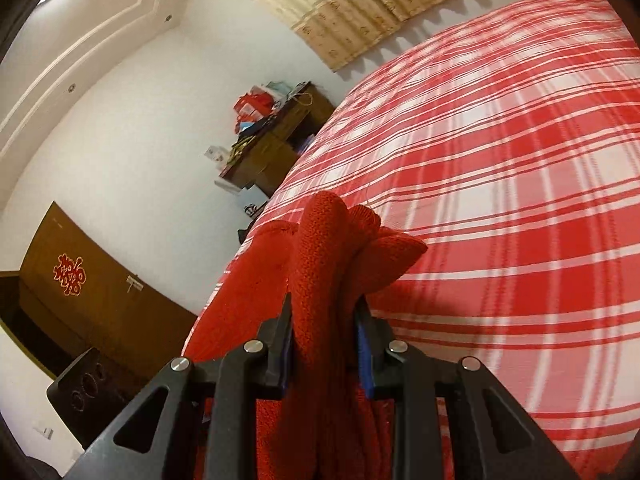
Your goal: Fold small clothes
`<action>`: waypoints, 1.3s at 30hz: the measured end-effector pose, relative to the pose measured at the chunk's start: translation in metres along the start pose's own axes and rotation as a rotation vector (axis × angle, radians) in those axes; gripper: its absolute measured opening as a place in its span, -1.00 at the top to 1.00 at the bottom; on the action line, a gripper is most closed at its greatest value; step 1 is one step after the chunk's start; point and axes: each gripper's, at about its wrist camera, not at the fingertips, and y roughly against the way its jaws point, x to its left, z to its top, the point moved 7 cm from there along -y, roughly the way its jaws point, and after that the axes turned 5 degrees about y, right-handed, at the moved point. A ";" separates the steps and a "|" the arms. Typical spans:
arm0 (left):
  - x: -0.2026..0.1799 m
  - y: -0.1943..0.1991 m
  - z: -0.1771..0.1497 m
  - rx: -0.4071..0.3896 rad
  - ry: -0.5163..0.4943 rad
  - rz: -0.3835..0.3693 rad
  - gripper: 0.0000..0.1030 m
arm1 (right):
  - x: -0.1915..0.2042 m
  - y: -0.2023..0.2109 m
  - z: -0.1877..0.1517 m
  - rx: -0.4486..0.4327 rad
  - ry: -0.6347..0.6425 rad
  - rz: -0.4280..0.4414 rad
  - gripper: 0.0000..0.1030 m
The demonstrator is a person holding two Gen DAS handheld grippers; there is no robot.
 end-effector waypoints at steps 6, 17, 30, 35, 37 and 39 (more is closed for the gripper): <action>0.017 0.009 -0.004 -0.008 0.028 0.021 0.20 | 0.016 -0.024 -0.005 0.036 0.011 0.029 0.49; 0.053 0.028 -0.009 -0.026 0.076 0.064 0.20 | 0.048 -0.069 -0.013 0.097 0.027 0.083 0.49; 0.092 0.037 -0.022 -0.027 0.135 0.116 0.20 | 0.077 -0.119 -0.028 0.177 0.050 0.117 0.49; 0.105 0.034 -0.034 -0.005 0.160 0.124 0.20 | 0.074 -0.134 -0.039 0.207 0.044 0.109 0.49; 0.109 0.033 -0.039 0.005 0.167 0.124 0.20 | 0.072 -0.139 -0.044 0.221 0.039 0.102 0.49; 0.113 0.030 -0.045 0.018 0.178 0.128 0.20 | 0.069 -0.143 -0.045 0.229 0.035 0.093 0.49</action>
